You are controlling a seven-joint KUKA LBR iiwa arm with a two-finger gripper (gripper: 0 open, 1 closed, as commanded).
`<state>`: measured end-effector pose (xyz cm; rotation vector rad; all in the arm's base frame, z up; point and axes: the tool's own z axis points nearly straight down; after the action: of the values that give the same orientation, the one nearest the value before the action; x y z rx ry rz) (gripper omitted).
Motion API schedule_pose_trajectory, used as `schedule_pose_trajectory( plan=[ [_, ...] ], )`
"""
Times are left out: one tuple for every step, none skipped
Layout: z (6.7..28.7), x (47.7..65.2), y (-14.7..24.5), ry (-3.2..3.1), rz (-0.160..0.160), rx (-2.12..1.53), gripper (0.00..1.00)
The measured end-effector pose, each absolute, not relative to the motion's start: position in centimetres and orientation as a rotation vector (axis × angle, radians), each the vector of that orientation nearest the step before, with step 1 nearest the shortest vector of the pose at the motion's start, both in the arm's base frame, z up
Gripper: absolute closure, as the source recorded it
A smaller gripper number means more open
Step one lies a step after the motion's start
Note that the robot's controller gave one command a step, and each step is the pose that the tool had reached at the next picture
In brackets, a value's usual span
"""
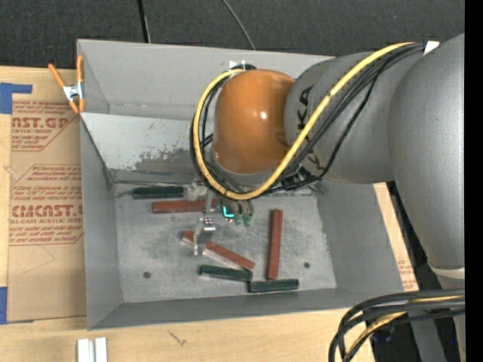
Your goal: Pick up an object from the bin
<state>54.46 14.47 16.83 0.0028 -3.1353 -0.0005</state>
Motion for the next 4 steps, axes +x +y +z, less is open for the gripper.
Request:
schedule_pose_trajectory(
  plan=[
    [17.2,54.7,14.4,-3.143,-0.002,0.001,0.0],
    [13.4,54.7,13.4,-3.144,-0.002,0.147,0.0],
    [7.6,52.0,9.0,-3.159,-0.008,0.144,1.0],
    [7.6,52.0,9.0,-3.159,-0.009,0.144,1.0]
  ],
)
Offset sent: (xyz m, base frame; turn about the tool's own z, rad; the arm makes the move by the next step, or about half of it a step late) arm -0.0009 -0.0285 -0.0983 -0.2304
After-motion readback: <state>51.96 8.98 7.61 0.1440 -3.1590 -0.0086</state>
